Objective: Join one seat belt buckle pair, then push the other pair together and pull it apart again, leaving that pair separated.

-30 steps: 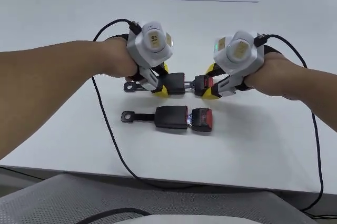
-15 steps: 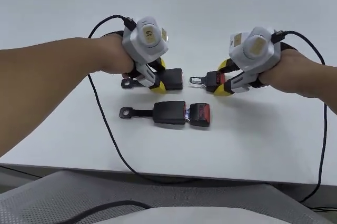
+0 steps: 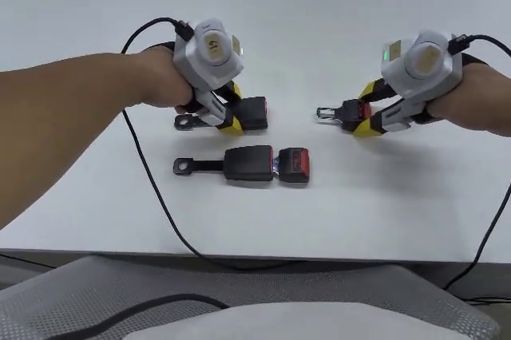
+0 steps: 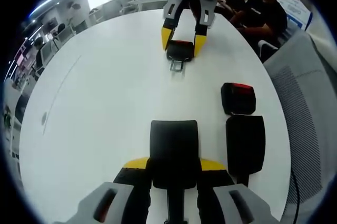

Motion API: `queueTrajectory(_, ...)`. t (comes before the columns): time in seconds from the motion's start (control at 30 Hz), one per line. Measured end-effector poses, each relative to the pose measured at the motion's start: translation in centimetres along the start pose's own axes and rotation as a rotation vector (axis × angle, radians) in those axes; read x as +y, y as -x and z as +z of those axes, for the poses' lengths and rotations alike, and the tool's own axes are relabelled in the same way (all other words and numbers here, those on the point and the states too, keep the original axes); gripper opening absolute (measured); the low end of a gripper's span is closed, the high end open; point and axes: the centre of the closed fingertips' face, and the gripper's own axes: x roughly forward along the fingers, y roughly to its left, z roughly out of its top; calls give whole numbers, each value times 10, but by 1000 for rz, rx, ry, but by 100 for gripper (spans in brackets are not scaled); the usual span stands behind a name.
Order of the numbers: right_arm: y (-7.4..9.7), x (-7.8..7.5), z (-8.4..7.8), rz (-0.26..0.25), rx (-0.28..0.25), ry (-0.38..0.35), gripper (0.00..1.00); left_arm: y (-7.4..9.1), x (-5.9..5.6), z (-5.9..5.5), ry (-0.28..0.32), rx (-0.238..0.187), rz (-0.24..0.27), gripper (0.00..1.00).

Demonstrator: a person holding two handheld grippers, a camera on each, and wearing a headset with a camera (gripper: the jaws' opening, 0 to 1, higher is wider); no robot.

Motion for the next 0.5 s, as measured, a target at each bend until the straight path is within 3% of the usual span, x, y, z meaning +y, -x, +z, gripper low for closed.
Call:
queueTrajectory(0.23,3,0,-5,-1,31,-10,34,1,1,0,-20,9,16,34)
queueTrajectory(0.5,2,-1,-3,7,91,27,35,0,4,-2,-32,25,25,34)
